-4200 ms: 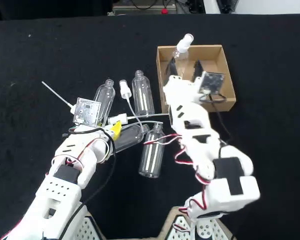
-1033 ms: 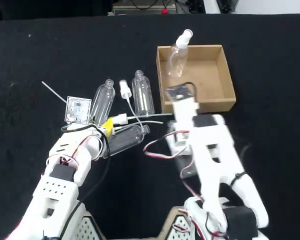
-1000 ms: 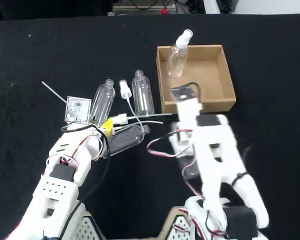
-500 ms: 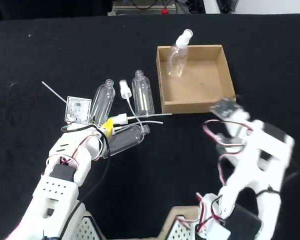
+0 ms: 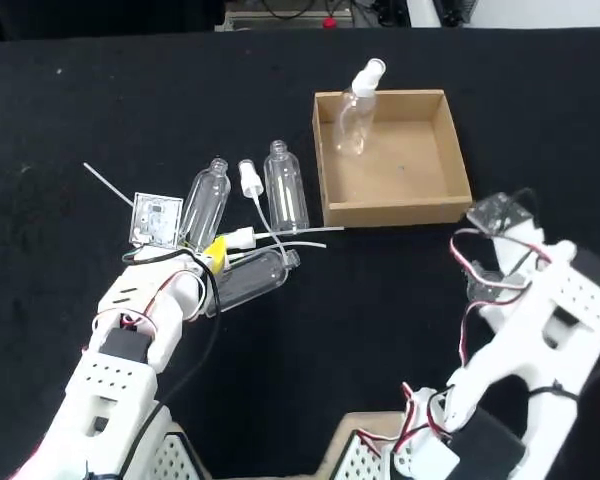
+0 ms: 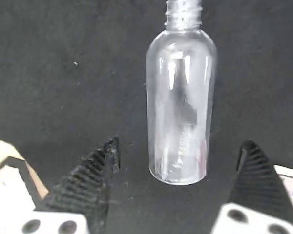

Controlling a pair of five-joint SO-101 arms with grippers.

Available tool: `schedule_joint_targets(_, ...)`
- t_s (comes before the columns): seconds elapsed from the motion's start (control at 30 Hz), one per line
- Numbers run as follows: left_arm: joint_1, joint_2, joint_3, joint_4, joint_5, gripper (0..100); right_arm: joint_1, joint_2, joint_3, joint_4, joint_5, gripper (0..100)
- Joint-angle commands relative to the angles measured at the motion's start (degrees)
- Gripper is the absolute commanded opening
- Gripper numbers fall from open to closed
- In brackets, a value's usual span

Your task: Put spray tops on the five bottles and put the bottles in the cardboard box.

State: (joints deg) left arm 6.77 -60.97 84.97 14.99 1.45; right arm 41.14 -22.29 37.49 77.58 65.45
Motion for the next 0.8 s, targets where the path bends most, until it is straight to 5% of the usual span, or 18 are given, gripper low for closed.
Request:
schedule_joint_targets(0.0,-0.4,-1.0,-1.0,-1.2,-0.3,18,-2.4,3.3,-6.5,-0.8,-5.6,34.2)
schedule_joint_targets(0.47,-0.4,-1.0,-1.0,-1.3,-0.3,18,-10.4,15.0,-10.5,-1.1,-3.8,34.2)
schedule_joint_targets(0.77,-0.4,-1.0,-1.0,-1.3,-0.3,18,-7.8,19.0,0.1,-18.6,-6.8,34.2)
